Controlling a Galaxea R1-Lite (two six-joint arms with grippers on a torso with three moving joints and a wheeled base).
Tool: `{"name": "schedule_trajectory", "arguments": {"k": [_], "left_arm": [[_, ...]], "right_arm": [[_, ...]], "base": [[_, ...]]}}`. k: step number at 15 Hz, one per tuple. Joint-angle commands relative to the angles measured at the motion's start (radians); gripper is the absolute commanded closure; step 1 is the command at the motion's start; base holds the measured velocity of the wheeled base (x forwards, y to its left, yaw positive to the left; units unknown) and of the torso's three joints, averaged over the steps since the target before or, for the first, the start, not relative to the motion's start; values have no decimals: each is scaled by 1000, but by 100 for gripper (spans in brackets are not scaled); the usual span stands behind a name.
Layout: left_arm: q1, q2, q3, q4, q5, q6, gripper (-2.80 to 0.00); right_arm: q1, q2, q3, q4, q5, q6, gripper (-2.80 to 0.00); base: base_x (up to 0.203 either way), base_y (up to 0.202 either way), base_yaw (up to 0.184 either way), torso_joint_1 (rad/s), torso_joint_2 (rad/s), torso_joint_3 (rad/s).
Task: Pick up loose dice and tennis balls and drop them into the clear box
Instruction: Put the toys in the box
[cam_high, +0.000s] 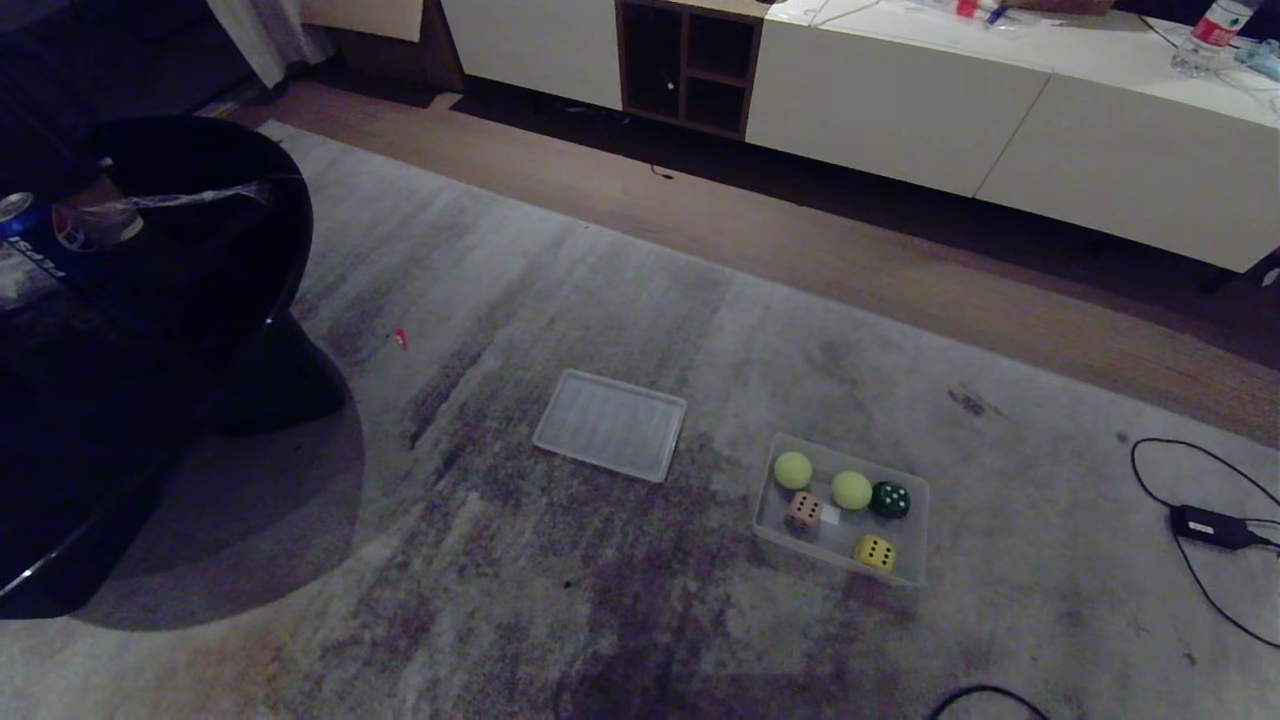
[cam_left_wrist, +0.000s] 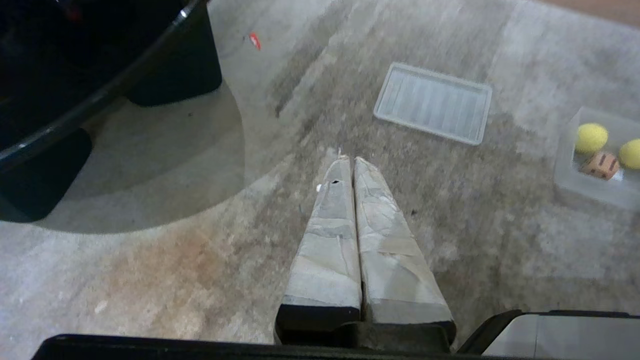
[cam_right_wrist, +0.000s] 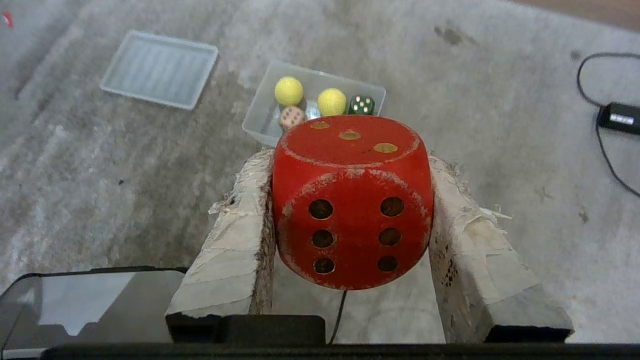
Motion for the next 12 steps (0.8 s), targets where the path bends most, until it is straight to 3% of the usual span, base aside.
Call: {"name": "schedule_trajectory", "arguments": {"k": [1,12], "left_arm": [[0,2,2,1,1,0,0],[0,2,2,1,3,-7,0]], "right_arm": [[0,1,3,-2,0,-4,0],[0,1,3,-2,19,-35,0]], "base": [[0,0,0,-2,2,-193],[0,0,0,3,3,-198]]}}
